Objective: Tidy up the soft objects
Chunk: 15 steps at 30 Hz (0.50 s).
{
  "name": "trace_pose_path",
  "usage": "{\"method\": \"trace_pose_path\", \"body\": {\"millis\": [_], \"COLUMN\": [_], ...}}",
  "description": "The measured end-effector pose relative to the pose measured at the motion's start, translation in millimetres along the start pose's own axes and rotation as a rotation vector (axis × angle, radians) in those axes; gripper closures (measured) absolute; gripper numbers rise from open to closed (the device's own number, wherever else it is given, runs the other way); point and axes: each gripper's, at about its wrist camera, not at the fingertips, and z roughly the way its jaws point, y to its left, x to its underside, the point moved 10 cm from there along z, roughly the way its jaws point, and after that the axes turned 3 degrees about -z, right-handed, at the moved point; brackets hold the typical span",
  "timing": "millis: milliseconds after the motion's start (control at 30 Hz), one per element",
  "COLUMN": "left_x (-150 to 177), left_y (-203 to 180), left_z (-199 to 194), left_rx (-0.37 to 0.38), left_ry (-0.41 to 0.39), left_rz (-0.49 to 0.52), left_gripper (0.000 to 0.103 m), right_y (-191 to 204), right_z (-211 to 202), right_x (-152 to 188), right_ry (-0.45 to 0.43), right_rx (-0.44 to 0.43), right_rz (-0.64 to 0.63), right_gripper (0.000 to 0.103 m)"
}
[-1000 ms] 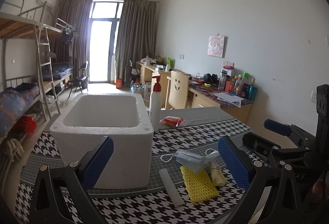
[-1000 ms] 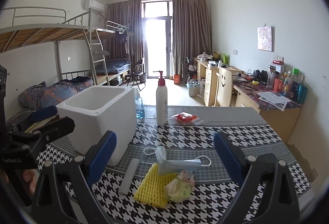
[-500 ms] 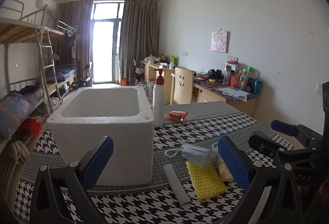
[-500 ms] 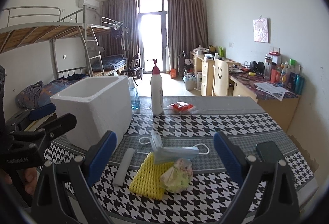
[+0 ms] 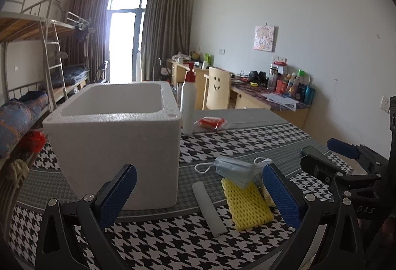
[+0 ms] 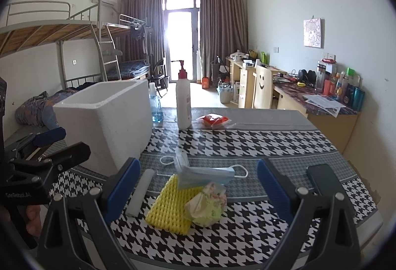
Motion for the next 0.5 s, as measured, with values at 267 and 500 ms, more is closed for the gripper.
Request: {"method": "trace_pose_path", "body": {"millis": [267,500], "left_x": [18,29], "left_y": [-7,-5], "left_z": [13,25], "left_rx": [0.001,0.0], "left_ry": [0.058,0.102], "left_rz": [0.006,-0.003], "left_gripper": [0.001,0.001], "right_y": [-4,-9], "right_z": [12,20], "right_x": [17,31], "right_ry": [0.046,0.087], "right_rx": [-0.011,-0.012], "right_rz": [0.012,0.024], "right_gripper": [0.006,0.006]}}
